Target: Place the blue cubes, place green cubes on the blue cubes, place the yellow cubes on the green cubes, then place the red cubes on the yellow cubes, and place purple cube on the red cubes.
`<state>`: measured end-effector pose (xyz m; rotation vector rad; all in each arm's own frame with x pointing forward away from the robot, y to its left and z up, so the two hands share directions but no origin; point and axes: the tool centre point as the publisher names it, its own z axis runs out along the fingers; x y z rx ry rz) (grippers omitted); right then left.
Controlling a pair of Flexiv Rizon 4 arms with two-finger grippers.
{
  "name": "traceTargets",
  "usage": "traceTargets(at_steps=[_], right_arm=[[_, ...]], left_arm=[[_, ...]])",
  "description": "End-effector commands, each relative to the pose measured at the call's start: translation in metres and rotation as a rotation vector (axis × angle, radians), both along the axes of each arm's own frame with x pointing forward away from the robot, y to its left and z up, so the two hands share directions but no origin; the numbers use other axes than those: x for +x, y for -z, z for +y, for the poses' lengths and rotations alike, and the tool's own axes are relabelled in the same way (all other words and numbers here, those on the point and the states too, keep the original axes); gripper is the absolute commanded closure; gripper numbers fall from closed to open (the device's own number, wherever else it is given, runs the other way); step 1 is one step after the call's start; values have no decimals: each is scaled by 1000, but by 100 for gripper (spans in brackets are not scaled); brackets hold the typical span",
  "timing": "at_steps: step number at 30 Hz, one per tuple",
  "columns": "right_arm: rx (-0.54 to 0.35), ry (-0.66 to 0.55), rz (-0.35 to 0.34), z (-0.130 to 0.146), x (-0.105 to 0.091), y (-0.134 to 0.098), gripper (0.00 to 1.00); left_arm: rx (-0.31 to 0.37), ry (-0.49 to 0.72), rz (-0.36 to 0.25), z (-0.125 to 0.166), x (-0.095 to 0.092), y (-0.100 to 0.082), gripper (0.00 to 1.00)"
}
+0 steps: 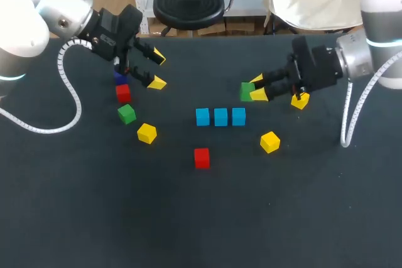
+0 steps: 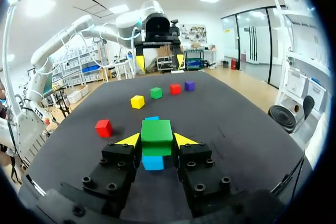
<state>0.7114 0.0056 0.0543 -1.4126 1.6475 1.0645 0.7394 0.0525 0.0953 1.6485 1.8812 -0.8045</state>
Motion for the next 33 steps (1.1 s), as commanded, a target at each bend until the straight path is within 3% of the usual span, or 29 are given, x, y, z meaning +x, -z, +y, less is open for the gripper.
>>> traceTargets(at_steps=[1,9,23,33], right_arm=[[-86,46,-14,4,-18,-11,100],[-120,31,-15,7,-32,-7,100],[-90,-63,37,33,-14,24,100],[-109,-56,49,38,-17,30,100]], left_arm=[[-1,-1,-2,0,-1,0,0],[-1,-1,-2,0,-1,0,0],[-1,-1,-2,0,-1,0,0],[-1,-1,-2,0,-1,0,0]])
